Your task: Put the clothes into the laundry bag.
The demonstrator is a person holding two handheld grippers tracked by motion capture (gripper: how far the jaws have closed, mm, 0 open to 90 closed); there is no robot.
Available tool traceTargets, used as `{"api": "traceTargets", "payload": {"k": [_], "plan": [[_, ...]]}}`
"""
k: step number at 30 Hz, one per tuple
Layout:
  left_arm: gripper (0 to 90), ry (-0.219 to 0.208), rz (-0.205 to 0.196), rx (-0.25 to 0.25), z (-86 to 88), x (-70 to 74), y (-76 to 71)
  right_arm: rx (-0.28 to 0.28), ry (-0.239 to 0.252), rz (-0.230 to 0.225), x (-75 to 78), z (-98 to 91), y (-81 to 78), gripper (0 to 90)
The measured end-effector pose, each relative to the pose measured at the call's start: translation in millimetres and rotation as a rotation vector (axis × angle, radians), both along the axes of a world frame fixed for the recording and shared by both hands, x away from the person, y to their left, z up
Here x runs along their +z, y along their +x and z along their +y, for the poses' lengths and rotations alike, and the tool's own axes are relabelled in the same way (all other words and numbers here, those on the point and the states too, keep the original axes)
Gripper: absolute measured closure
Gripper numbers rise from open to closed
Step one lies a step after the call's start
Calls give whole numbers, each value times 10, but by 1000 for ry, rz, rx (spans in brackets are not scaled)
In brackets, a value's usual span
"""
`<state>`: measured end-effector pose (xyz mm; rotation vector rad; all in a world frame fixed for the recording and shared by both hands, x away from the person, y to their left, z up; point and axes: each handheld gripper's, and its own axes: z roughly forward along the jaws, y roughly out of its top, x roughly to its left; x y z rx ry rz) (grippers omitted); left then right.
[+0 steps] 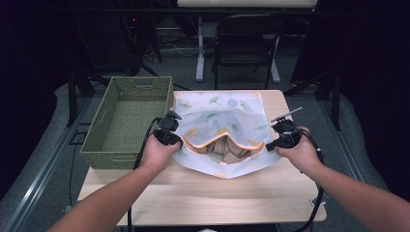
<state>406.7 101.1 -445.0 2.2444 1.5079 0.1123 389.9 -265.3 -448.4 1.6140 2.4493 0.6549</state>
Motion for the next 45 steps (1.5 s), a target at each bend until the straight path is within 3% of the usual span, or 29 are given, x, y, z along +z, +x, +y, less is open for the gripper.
{"api": "traceTargets", "payload": {"k": [2,7,21,35,45], "plan": [[886,4,3,-2,2,42,34,-17,20,-1,54,-11,26,890],[885,10,2,-5,21,155,125,-48,-6,17,200,-42,117,890],[886,35,14,1,21,403,414,-56,-38,20,493,-13,395,890],[886,29,-16,27,73,609,586,-84,-54,-7,715,-32,593,891],[886,1,-12,45,151,629,610,-97,-37,-9,740,-78,610,891]]}}
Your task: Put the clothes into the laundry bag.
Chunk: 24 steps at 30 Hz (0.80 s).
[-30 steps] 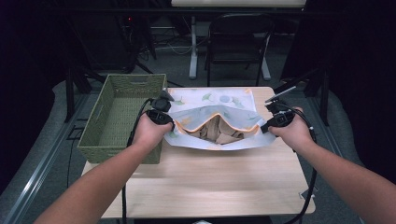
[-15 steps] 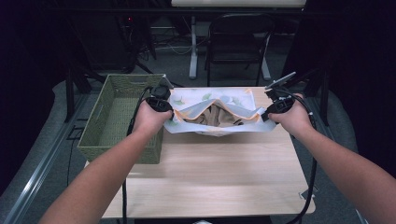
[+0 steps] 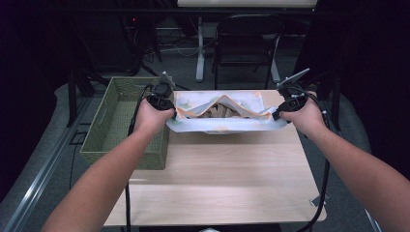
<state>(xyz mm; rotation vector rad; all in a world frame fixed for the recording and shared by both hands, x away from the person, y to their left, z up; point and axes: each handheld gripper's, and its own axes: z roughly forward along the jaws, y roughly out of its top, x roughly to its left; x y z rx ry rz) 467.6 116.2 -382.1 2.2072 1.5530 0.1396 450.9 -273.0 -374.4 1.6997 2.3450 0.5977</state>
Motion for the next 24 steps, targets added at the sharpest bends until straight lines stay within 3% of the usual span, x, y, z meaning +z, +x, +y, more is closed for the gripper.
{"api": "traceTargets", "payload": {"k": [14,16,24], "plan": [[886,-1,-32,22,3,123,83,-6,-14,-18,91,15,87,891],[886,5,-45,26,2,160,121,-12,-10,-42,131,26,127,891],[886,-1,-54,28,27,254,177,-19,-14,-65,262,40,198,891]]}}
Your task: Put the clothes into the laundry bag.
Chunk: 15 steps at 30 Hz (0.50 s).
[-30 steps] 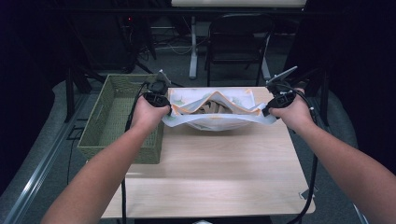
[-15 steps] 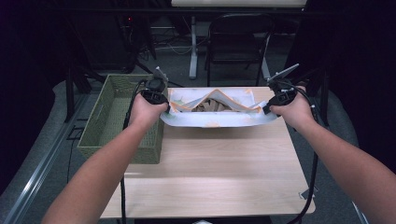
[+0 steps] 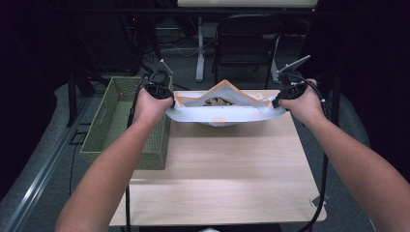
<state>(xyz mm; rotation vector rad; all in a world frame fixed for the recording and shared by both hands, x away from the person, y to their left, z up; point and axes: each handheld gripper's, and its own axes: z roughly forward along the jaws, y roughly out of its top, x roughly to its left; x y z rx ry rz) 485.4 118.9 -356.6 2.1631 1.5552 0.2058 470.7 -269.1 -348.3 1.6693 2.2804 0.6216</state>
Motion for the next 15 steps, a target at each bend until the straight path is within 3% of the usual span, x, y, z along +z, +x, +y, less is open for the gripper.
{"api": "traceTargets", "payload": {"k": [10,15], "plan": [[887,-20,-34,-8,22,319,-14,-7,22,-53,280,-46,-15,891],[886,-23,-43,-4,-4,390,6,-22,34,-72,374,-81,5,891]]}}
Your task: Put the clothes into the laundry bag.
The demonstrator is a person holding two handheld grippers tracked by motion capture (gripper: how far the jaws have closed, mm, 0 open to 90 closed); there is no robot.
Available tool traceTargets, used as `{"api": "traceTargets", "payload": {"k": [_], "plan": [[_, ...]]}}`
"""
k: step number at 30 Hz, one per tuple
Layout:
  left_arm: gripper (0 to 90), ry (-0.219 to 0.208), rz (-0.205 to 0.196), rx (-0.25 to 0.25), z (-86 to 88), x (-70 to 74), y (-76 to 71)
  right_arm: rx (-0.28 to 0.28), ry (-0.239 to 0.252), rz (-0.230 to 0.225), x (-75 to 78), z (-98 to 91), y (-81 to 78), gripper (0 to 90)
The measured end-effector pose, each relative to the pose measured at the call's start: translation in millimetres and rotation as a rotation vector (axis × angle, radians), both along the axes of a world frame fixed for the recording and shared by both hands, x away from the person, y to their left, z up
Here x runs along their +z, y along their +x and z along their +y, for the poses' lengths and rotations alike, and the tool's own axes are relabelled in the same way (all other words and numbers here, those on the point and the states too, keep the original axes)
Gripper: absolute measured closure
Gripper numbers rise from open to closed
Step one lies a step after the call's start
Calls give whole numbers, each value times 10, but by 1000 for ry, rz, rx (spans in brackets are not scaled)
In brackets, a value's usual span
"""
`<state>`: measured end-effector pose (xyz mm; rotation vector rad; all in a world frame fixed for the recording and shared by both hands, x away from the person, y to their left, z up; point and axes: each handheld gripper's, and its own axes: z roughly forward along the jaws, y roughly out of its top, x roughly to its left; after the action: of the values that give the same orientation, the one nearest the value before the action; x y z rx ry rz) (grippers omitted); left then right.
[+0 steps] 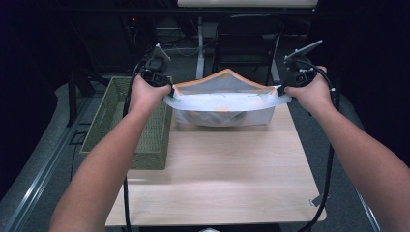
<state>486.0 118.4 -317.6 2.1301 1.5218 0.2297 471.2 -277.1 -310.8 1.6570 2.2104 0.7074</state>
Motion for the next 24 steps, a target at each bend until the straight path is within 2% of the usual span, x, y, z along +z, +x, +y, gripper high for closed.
{"api": "traceTargets", "payload": {"k": [9,14,15,19,24], "plan": [[887,-7,1,8,23,29,34,3,-15,-7,30,18,38,891],[886,-20,-17,12,61,133,14,5,-10,-33,122,33,28,891],[887,-25,-32,9,84,233,-8,6,-11,-43,169,40,21,891],[886,-35,-60,8,124,424,-49,7,2,-76,323,42,3,891],[886,-32,-53,15,161,418,-62,13,4,-85,382,79,-20,891]]}}
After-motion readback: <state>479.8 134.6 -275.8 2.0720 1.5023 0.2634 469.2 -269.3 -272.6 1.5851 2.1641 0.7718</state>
